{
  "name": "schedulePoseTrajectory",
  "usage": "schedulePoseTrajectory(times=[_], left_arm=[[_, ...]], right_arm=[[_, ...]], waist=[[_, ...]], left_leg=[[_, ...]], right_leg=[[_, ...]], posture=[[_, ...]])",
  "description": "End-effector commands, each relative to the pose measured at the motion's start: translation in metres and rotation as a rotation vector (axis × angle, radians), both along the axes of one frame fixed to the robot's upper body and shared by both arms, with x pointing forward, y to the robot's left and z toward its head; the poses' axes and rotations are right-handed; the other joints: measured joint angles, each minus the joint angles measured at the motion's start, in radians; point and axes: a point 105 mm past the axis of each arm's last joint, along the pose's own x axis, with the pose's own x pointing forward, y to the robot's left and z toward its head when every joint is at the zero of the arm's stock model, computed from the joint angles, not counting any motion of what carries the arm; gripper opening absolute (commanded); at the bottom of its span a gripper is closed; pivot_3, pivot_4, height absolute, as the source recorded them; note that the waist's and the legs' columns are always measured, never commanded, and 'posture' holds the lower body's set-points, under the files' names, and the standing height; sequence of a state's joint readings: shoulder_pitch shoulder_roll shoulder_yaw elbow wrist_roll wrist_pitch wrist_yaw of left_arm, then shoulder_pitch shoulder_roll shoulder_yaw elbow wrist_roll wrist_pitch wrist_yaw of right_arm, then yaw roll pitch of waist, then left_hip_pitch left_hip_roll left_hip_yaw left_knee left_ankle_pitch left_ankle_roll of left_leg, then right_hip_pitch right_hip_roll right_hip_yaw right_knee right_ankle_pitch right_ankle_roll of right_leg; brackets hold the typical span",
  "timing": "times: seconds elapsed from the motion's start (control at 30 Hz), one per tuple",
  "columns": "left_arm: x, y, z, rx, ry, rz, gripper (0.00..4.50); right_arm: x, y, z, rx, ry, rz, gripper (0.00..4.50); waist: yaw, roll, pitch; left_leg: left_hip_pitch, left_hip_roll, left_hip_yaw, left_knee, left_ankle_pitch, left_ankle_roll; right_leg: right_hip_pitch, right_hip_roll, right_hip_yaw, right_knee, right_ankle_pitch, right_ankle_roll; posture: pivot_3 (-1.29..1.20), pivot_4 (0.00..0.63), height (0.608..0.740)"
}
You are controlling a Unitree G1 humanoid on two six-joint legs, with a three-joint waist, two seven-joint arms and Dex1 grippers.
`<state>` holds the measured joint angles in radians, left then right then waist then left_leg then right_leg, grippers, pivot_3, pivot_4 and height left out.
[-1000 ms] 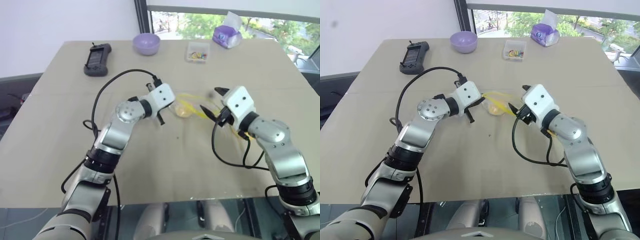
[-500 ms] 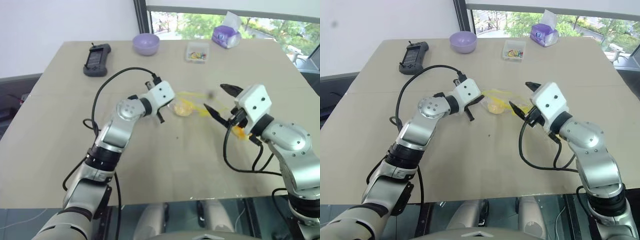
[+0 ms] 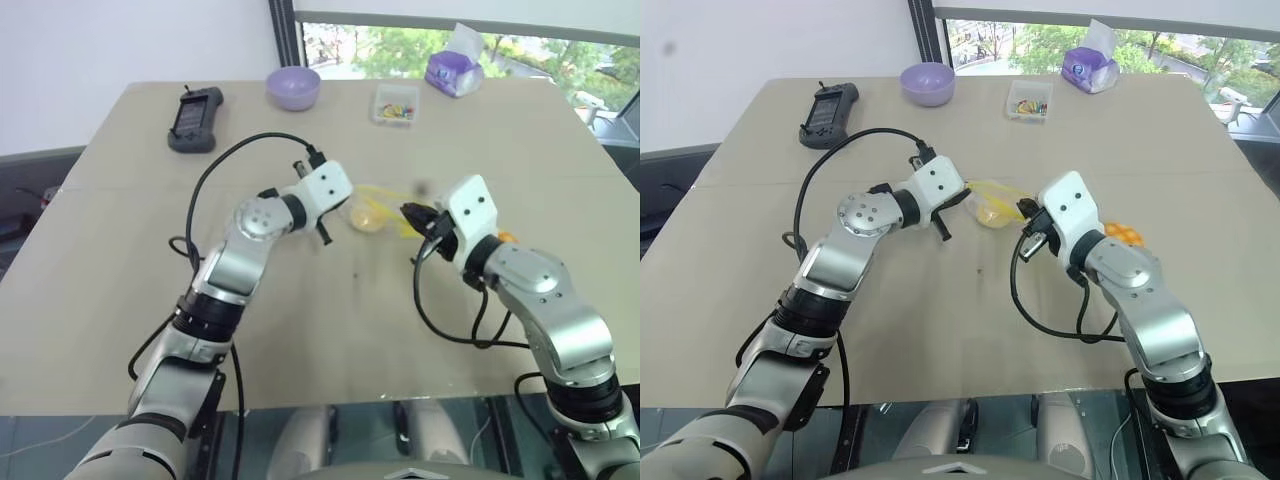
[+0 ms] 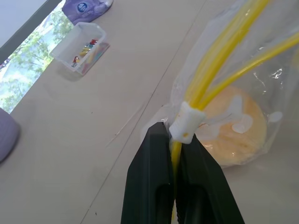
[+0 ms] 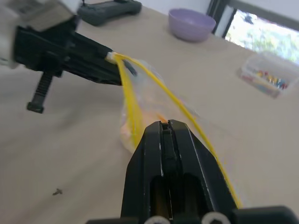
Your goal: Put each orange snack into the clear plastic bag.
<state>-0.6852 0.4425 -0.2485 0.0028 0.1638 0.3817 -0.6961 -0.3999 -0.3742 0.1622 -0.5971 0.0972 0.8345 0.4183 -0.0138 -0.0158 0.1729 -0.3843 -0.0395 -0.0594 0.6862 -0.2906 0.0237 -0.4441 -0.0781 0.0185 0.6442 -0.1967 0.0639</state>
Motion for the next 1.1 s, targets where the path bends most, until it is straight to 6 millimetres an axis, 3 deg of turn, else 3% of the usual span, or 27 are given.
schedulePoseTrajectory(times=[0.03,0.17,0.3,0.47,0.57,0.67,0.77,0.83,0.93,1.1], left_arm=[[-0.014,-0.014,0.014,0.002,-0.087,-0.092,0.00],[-0.022,-0.019,0.013,0.023,-0.113,-0.147,0.00],[-0.018,-0.015,0.027,0.043,-0.221,-0.129,0.00],[-0.003,0.000,0.064,0.062,-0.424,-0.066,0.00],[0.000,0.011,0.070,0.133,-0.525,-0.075,0.00],[-0.014,0.012,0.045,0.185,-0.497,-0.173,0.00],[-0.028,0.016,0.004,0.207,-0.369,-0.221,0.00],[-0.035,0.018,-0.011,0.186,-0.301,-0.224,0.00],[-0.043,0.015,-0.016,0.162,-0.255,-0.247,0.00],[-0.046,0.017,-0.017,0.161,-0.226,-0.250,0.00]], right_arm=[[0.010,-0.006,0.004,0.052,0.009,-0.082,0.04],[0.024,-0.005,-0.006,0.103,0.062,-0.156,0.04],[0.040,0.004,-0.009,-0.065,-0.075,-0.190,0.04],[0.063,0.016,0.019,-0.126,-0.267,-0.179,0.04],[0.066,0.024,0.025,-0.169,-0.335,-0.113,0.04],[0.052,0.033,-0.002,-0.236,-0.288,0.010,0.04],[0.037,0.039,-0.033,-0.304,-0.223,0.094,0.04],[0.032,0.040,-0.046,-0.319,-0.190,0.106,0.04],[0.035,0.039,-0.053,-0.339,-0.174,0.109,0.04],[0.049,0.038,-0.045,-0.318,-0.214,0.041,0.04]], waist=[[0.000,0.000,0.000],[0.000,0.000,0.000],[-0.004,0.000,0.000],[-0.006,0.000,0.000],[-0.010,0.000,0.000],[-0.013,0.001,-0.001],[-0.019,0.001,-0.001],[-0.023,0.001,-0.001],[-0.024,0.000,0.000],[-0.024,0.000,0.000]], left_leg=[[0.000,0.000,0.000,0.000,0.000,0.000],[0.000,0.000,0.000,0.000,0.000,0.000],[0.001,0.000,0.001,0.000,0.000,0.000],[0.000,0.000,0.001,0.000,0.000,0.000],[0.001,0.000,0.001,-0.001,0.000,0.000],[0.000,0.000,0.001,-0.003,0.000,0.000],[-0.002,-0.001,0.001,-0.003,0.000,0.000],[-0.004,-0.001,0.001,-0.002,0.000,0.001],[-0.003,-0.001,0.000,-0.001,0.000,0.001],[0.005,0.000,0.000,0.000,-0.002,0.003]], right_leg=[[0.000,0.000,0.000,0.000,0.000,0.000],[0.000,0.000,0.000,0.000,0.000,0.000],[0.000,0.000,0.000,0.000,0.000,0.000],[-0.001,0.000,0.001,0.001,0.000,0.000],[-0.001,0.000,0.001,0.001,0.000,0.000],[-0.001,0.000,0.000,-0.002,0.000,0.000],[-0.002,-0.001,0.000,-0.002,0.000,0.000],[-0.003,-0.002,-0.001,-0.002,0.000,0.000],[-0.003,-0.001,-0.001,-0.002,0.000,0.000],[0.003,0.000,-0.001,0.002,0.000,0.000]], posture=[[0.00,0.150,0.740],[0.00,0.150,0.740],[0.00,0.150,0.740],[0.00,0.150,0.740],[0.00,0.150,0.740],[0.00,0.150,0.740],[0.00,0.150,0.740],[0.00,0.150,0.740],[0.00,0.150,0.740],[0.00,0.150,0.740]])
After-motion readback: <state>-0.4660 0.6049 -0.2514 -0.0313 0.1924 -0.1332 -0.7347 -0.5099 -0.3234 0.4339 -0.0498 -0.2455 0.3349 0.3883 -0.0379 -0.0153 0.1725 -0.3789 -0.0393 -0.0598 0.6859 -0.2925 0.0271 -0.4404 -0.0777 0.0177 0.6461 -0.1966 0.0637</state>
